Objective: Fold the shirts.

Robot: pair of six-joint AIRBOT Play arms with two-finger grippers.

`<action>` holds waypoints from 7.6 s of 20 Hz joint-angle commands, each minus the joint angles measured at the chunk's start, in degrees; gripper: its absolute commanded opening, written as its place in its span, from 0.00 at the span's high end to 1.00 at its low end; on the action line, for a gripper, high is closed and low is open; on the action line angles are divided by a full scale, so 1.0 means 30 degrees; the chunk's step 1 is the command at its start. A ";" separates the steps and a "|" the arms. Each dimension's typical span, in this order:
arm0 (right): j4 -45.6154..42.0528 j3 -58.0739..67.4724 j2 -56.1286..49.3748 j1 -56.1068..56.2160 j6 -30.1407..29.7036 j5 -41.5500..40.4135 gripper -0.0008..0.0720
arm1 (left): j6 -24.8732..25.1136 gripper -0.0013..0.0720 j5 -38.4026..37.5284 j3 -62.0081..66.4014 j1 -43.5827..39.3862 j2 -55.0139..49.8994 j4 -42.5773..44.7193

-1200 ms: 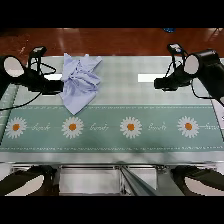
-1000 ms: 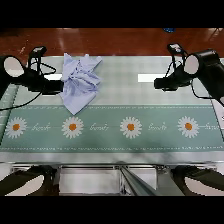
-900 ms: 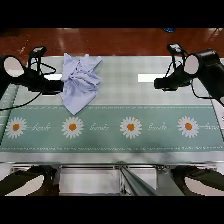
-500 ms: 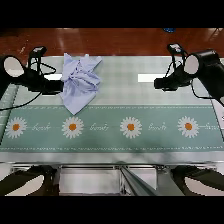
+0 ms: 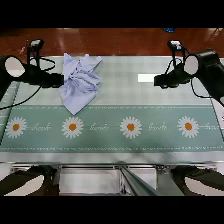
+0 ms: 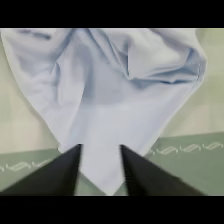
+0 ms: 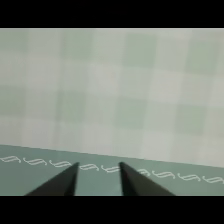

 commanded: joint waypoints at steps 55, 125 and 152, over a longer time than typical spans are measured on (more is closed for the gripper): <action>0.4065 -0.3315 1.5941 0.0007 -0.1501 0.0925 0.43 | -0.3643 0.95 0.7548 -0.5508 -1.0987 0.9406 -0.6572; 2.6221 -1.5089 0.3548 0.4269 -1.3551 -0.6441 0.96 | 0.4262 0.95 -0.3679 0.0736 -0.2098 -0.7555 -1.2189; 0.7934 0.9551 1.2021 -0.0612 -0.2922 1.3223 0.96 | 0.4845 0.95 -0.5887 0.7519 0.8269 1.3865 -1.3274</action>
